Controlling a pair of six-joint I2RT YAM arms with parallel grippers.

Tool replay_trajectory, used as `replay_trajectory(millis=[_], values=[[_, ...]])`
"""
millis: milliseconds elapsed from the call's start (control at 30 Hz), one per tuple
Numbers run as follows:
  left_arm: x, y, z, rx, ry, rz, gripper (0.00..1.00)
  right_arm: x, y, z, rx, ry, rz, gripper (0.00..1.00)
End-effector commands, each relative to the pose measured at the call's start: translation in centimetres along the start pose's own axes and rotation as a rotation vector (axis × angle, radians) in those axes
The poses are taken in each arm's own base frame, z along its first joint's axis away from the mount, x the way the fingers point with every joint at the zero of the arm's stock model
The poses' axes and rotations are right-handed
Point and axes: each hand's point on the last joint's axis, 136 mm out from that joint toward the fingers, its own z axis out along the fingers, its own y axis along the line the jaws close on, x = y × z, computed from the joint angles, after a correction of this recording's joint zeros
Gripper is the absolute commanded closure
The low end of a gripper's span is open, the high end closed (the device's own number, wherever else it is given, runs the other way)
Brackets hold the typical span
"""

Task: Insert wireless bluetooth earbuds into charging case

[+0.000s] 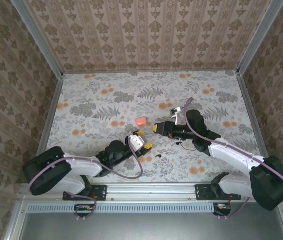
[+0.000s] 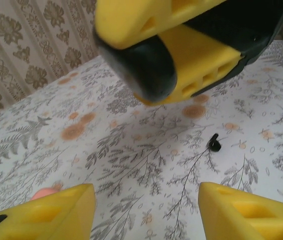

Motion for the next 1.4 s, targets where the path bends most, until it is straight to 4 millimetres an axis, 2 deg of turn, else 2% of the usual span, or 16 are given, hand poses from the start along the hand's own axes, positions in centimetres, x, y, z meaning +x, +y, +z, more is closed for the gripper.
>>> replay_trajectory(millis=[0, 133, 400, 733, 1167, 1367], values=[[-4.6, 0.5, 0.5, -0.053, -0.186, 0.007, 0.44, 0.3, 1.1, -0.1, -0.069, 0.001, 0.014, 0.54], [-5.2, 0.1, 1.4, -0.053, -0.192, 0.011, 0.45, 0.7, 0.9, -0.4, -0.069, 0.003, 0.019, 0.54], [-6.1, 0.4, 1.7, -0.074, -0.209, -0.005, 0.46, 1.0, 1.1, -0.7, -0.081, -0.003, 0.024, 0.54], [-6.3, 0.4, 2.3, -0.067, -0.215, -0.051, 0.56, 1.4, 1.4, -1.0, -0.099, -0.009, 0.028, 0.54], [-6.8, 0.3, 2.7, -0.059, -0.227, -0.131, 0.57, 2.2, 1.5, -1.0, -0.104, -0.001, 0.025, 0.54], [-6.9, 0.7, 2.7, -0.074, -0.230, -0.155, 0.65, 2.5, 1.3, -0.9, -0.100, 0.003, 0.025, 0.54]])
